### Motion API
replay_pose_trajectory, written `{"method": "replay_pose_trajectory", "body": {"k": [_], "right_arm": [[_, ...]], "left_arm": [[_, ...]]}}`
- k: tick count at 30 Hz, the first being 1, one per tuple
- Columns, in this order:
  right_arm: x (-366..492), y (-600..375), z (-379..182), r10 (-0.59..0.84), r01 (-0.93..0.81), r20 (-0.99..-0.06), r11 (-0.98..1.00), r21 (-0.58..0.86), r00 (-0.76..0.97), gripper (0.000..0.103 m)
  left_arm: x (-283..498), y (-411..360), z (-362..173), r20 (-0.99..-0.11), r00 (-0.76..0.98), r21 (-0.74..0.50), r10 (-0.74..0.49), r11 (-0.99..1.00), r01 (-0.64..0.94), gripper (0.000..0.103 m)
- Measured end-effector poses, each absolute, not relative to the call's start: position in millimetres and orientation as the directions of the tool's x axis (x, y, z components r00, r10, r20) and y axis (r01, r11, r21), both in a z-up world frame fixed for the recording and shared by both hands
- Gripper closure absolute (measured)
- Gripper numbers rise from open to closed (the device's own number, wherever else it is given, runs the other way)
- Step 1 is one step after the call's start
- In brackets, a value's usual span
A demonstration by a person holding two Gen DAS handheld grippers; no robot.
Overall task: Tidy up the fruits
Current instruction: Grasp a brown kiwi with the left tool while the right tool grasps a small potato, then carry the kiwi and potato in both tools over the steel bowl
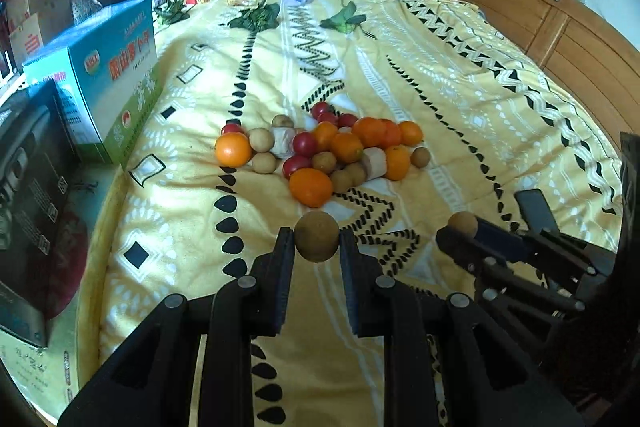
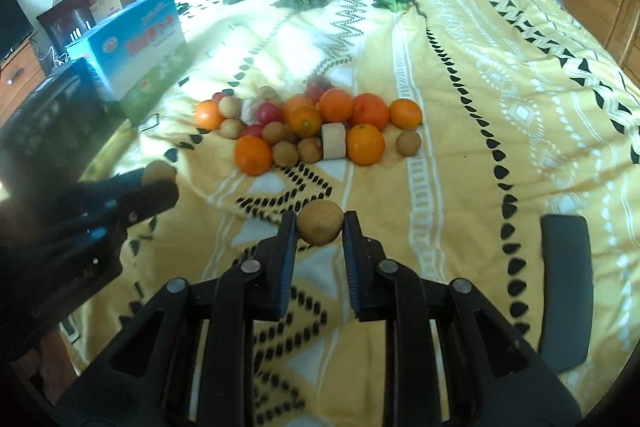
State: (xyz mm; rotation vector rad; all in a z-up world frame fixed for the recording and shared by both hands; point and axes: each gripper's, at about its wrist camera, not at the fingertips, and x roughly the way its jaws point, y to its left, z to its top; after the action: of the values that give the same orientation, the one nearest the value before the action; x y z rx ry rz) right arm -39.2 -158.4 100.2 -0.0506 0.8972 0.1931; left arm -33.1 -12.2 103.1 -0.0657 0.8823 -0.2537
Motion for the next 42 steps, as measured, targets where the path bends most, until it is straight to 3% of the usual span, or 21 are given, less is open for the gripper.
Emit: {"method": "replay_pose_trajectory", "body": {"k": [11,42], "right_arm": [[-54.9,-151.2,125.9,0.133,-0.195,-0.758,0.981,0.008,0.639,0.080],[-68.3,-101.3,149.1,0.148,-0.271,-0.752,0.962,-0.042,0.642,0.080]], "left_arm": [[-58.2,-12.3,138.5,-0.714,0.653,-0.152,-0.254,0.966,0.209,0.080],[-78.4,50.1,157.6,-0.683,0.694,-0.207,-0.230,0.971,0.118,0.080]]}}
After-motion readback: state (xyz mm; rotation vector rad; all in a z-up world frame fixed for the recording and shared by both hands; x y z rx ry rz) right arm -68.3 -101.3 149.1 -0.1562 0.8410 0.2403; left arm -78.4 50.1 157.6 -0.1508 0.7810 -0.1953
